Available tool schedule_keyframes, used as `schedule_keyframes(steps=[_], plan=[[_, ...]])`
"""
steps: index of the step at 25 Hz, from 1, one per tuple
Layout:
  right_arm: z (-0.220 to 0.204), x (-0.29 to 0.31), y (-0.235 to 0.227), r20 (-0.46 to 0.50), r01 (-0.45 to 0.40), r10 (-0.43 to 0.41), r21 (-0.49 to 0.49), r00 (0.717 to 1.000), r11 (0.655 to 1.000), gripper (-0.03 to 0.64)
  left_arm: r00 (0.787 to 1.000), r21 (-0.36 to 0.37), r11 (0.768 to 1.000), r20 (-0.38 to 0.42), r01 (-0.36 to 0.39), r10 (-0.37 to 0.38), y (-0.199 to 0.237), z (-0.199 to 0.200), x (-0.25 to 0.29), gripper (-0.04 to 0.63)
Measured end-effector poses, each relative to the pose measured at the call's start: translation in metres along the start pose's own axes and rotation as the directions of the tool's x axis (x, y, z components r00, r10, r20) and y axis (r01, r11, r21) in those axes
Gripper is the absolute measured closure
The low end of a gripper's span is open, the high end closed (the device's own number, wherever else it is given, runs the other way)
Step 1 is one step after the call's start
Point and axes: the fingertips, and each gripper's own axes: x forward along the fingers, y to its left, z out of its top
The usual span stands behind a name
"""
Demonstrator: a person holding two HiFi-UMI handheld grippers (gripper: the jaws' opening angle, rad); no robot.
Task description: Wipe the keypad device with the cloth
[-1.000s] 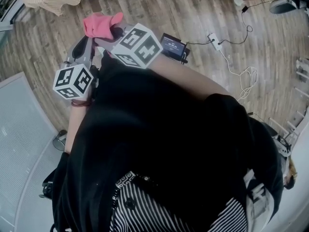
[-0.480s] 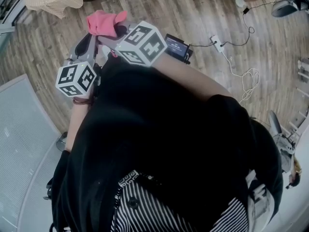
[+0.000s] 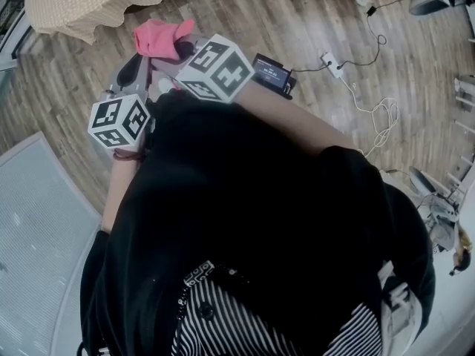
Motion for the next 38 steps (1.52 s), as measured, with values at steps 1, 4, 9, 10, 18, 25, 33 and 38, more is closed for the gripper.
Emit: schedule_keyframes(steps=[1,4,9,10,18,25,33,38], plan=[[0.004,0.009,-0.003,-0.003,0.005,-0.005,0.001,1.000,1.000,0.555,1.000,0.000,1.000,-0.002,0.005,-0.005,0.010,0.002,0.003,0.591],[0.017,0.037,-0.010,-0.012,0.014,-0.014,0.001,1.000,1.000,0.555,1.000,-0.002,1.000,-0.003,0.019,-0.019,0.040,0.008,0.008,0.591],[0.059,0.083,-0.018,-0.018,0.033,-0.033,-0.001,0.999,0.999,0.555,0.999,-0.027,0.999,0.019,0.032,-0.032,0.099,0.039,0.015,0.591],[0.065,0.091,-0.019,-0.021,0.036,-0.036,0.001,0.999,0.999,0.555,0.999,-0.009,0.999,0.018,0.032,-0.032,0.108,0.044,0.015,0.591],[0.098,0.152,-0.018,-0.052,0.073,-0.071,0.027,0.996,0.997,0.555,0.998,0.062,0.996,-0.009,0.067,-0.066,0.172,0.061,0.011,0.591],[0.112,0.217,-0.001,-0.065,0.069,-0.067,0.031,0.996,0.997,0.555,0.998,0.041,0.997,0.000,0.066,-0.066,0.238,0.056,-0.009,0.591],[0.124,0.277,0.025,-0.122,0.017,-0.017,-0.004,0.992,1.000,0.555,0.999,-0.029,0.999,0.029,0.033,-0.032,0.300,0.051,-0.039,0.591],[0.123,0.291,0.030,-0.156,-0.032,0.030,-0.012,0.987,0.999,0.554,0.999,-0.046,0.999,0.038,-0.018,0.020,0.312,0.049,-0.048,0.591]])
